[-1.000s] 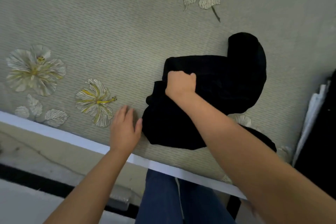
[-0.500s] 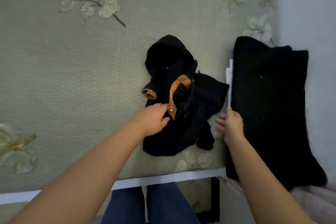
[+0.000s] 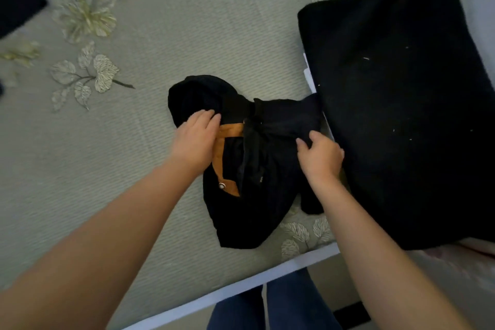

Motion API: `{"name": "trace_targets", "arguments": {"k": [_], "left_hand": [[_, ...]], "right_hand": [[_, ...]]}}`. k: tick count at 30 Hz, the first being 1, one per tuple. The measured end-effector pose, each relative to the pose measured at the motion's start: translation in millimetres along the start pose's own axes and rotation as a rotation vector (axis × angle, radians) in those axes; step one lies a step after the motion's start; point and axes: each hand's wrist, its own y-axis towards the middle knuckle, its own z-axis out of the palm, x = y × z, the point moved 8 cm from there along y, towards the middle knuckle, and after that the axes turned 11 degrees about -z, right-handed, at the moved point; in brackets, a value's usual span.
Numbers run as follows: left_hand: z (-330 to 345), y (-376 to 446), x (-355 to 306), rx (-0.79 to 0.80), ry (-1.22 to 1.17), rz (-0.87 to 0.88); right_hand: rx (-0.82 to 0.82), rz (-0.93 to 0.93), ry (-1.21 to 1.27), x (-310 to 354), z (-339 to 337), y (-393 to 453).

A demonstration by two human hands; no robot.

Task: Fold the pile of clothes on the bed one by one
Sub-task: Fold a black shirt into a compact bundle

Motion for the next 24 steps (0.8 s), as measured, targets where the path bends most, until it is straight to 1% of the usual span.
{"name": "trace_targets", "arguments": {"k": [1, 2, 3, 4, 5, 6, 7, 8, 10, 11, 12, 13, 14, 16, 18, 21, 23, 24], "left_hand": [[6.2, 8.5, -2.6, 0.075, 0.056, -0.021], [9.3, 14.2, -7.8, 0.114, 0.061, -0.025], [7.5, 16.9, -16.3, 0.118, 0.041, -0.007], [1.8, 17.2, -29.0, 0.086, -0.005, 0.048], [-5.6, 15.8, -45.4, 0.045, -0.052, 0.126], [-11.4, 14.0, -64.4, 0.021, -0.109, 0.208], [-14.2, 12.1, -83.3, 0.024, -0.185, 0.287], [-14.7, 11.0, -100.4, 0.066, -0.289, 0.326], [-10.0, 10.7, -126.9, 0.181, -0.462, 0.31], [-7.1, 13.1, -133.1, 0.17, -0.47, 0.285], [-3.3, 18.0, -133.5, 0.111, -0.401, 0.246], [3.1, 24.0, -130.6, 0.057, -0.281, 0.209], [13.5, 30.1, -125.5, 0.043, -0.128, 0.174], [40.8, 38.6, -116.4, 0.137, 0.142, 0.135], [61.0, 39.6, -113.3, 0.246, 0.262, 0.138], [70.0, 32.8, -122.2, 0.278, 0.337, 0.204], [70.1, 25.0, -128.6, 0.266, 0.347, 0.207], [70.4, 20.9, -130.2, 0.262, 0.325, 0.173]], "right_hand": [[-0.086, -0.139, 0.055, 3.9, -19.7, -6.1], [-0.176, -0.256, 0.086, 5.2, -42.8, -14.9], [-0.235, -0.339, 0.123, 1.3, -63.5, -24.3], [-0.267, -0.367, 0.189, -9.1, -80.4, -32.0], [-0.282, -0.34, 0.284, -27.0, -93.1, -36.2], [-0.291, -0.258, 0.393, -46.6, -104.7, -37.0], [-0.291, -0.178, 0.485, -65.2, -113.7, -35.9], [-0.281, -0.088, 0.513, -81.6, -119.8, -34.0], [-0.247, 0.086, 0.416, -115.9, -124.2, -28.9], [-0.207, 0.196, 0.355, -133.6, -121.8, -26.4], [-0.149, 0.312, 0.297, -147.7, -117.7, -26.3], [-0.095, 0.397, 0.236, -157.4, -113.4, -27.4], [-0.065, 0.428, 0.172, -159.9, -111.1, -28.2], [-0.069, 0.36, 0.112, -148.2, -110.5, -26.5], [-0.09, 0.212, 0.108, -126.3, -112.4, -22.3], [0.009, 0.07, -0.07, -108.1, -106.6, -19.3], [0.008, 0.04, -0.172, -106.7, -106.8, -18.8], [-0.007, 0.046, -0.194, -106.9, -108.3, -18.5]]}}
